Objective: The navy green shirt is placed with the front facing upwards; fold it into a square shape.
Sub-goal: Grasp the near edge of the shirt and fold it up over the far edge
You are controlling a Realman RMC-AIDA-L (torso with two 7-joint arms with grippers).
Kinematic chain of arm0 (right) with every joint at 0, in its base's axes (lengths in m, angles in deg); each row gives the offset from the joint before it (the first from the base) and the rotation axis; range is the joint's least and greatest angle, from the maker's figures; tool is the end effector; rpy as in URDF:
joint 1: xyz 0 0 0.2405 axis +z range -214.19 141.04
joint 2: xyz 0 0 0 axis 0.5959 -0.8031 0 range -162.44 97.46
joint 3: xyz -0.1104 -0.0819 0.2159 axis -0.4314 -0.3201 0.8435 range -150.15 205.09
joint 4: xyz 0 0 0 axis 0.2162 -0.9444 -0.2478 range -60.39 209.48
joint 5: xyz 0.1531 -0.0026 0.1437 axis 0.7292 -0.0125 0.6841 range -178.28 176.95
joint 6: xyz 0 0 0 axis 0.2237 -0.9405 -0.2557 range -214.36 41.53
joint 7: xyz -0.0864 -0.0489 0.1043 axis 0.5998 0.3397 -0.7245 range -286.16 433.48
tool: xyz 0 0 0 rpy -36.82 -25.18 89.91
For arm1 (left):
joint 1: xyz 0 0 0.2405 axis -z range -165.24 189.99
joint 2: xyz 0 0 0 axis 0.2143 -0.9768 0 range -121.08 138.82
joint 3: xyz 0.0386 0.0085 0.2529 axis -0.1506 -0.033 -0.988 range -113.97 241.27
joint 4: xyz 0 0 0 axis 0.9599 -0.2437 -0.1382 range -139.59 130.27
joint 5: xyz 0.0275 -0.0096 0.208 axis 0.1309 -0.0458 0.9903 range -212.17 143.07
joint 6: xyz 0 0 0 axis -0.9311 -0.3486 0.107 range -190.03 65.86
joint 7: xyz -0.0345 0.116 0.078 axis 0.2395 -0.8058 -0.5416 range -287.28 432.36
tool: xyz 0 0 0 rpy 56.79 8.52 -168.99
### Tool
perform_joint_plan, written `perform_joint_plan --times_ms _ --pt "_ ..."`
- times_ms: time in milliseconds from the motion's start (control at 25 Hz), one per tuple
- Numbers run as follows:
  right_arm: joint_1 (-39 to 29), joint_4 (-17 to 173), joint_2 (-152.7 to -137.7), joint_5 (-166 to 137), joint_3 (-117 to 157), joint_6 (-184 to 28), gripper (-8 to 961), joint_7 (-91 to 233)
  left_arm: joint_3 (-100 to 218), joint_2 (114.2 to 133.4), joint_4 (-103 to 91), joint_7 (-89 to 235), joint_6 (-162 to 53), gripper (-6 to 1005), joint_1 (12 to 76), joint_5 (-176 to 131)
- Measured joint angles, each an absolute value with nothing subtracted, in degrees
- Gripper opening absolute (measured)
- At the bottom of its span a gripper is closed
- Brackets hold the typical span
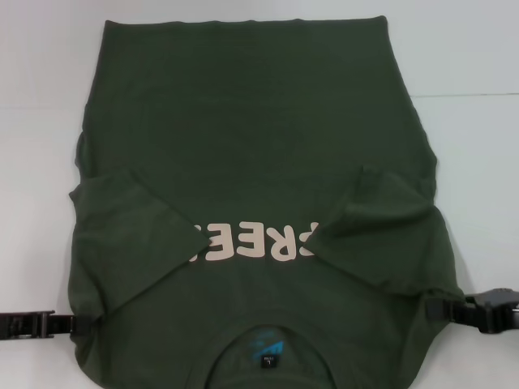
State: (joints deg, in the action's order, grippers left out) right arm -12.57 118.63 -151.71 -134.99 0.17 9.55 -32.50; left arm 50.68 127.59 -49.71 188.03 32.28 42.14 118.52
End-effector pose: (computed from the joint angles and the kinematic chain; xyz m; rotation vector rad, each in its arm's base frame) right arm 0.3265 0.2772 0.0216 -2.5283 1.4591 0.4984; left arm -0.3483 0.2852 0.0368 -2.3076 -1.7267 -0.3091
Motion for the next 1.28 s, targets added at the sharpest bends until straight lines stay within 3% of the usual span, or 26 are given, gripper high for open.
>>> perform_joint_plan --times_ms 600,1280 --pt "-19.82 108.56 -151.22 -130.90 14.26 14.82 36 2.66 56.54 128.07 -47.47 169.83 32.33 31 38.52 115.32" --pt "-23.04 102.87 -150.81 -130.79 18.03 14.61 36 17.58 62.16 128.43 -47.23 141.01 42.60 29 34.53 113.58"
